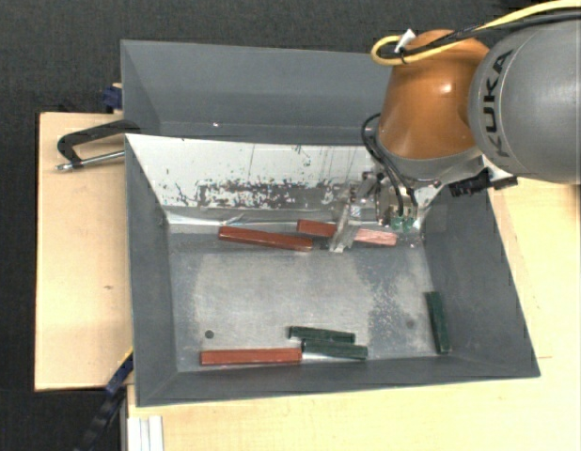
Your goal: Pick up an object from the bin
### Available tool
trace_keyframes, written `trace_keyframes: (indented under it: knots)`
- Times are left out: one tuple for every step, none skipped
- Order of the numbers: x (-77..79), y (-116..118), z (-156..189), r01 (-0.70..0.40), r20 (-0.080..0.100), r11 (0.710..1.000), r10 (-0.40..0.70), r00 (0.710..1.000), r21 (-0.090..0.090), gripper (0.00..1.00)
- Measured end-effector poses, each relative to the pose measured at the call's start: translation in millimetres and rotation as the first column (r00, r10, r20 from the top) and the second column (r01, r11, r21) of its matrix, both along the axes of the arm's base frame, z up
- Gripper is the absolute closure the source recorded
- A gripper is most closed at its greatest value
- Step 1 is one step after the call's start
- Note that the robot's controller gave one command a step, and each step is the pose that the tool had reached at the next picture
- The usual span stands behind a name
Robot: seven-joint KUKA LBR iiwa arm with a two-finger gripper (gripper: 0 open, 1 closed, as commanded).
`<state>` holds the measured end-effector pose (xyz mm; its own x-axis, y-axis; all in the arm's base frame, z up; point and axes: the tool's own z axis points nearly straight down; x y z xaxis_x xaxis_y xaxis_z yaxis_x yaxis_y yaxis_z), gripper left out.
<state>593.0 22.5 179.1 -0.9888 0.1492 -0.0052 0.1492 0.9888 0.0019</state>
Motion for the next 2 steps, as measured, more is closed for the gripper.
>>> trace_keyframes:
  knots:
    - [0.0, 0, 0, 0.0, 0.0, 1.0, 0.0, 1.0, 0.0, 1.0]
    - [1.3, 5, 59, -0.027, 0.001, 1.0, 0.027, 1.0, 0.0, 1.0]
